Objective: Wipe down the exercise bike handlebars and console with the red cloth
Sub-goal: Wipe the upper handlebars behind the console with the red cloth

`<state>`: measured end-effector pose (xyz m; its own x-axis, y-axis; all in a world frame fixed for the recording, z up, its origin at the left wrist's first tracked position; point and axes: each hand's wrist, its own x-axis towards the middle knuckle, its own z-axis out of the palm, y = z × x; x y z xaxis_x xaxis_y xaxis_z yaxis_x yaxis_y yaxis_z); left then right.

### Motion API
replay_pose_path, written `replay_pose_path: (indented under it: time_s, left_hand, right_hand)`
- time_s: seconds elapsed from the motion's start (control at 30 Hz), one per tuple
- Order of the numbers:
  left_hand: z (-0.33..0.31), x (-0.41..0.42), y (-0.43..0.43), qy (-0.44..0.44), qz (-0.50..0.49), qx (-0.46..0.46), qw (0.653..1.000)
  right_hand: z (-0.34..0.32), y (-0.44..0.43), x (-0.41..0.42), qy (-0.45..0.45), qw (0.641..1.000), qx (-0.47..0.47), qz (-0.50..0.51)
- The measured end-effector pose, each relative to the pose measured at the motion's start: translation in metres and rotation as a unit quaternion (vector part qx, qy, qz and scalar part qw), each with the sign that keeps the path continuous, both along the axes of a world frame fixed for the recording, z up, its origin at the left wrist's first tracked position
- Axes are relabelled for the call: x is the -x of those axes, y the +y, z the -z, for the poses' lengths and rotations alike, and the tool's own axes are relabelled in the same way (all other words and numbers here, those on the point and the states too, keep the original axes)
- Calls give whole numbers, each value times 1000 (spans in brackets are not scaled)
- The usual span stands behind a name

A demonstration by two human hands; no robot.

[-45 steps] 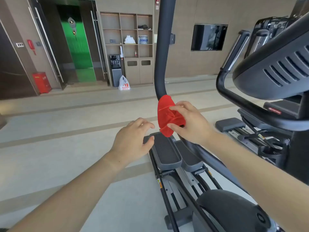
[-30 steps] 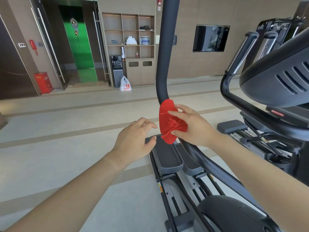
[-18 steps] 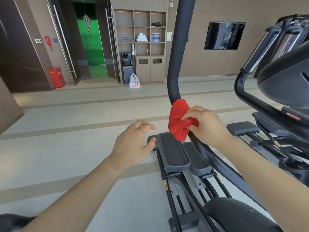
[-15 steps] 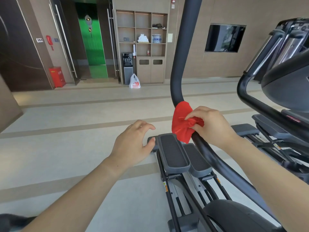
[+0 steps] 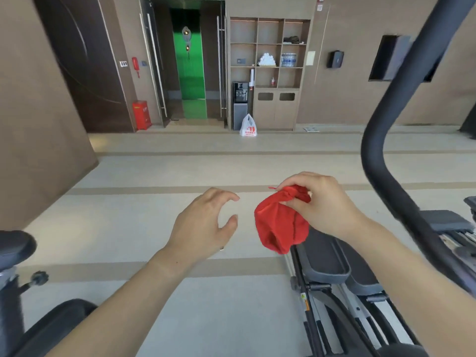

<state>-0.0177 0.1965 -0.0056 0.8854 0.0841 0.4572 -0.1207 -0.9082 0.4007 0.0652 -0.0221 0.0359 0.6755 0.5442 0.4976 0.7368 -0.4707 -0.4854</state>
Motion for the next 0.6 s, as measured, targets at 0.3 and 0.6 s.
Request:
replay_pose_path:
  time_s: [0.3,0.6]
  left_hand:
    - [39,103,171,37,-178,48,982]
    - [64,192,273,74,-346,94,930]
  right_hand:
    - [46,234,26,68,977,55,-193]
    - [81,404,79,112,927,83,-347]
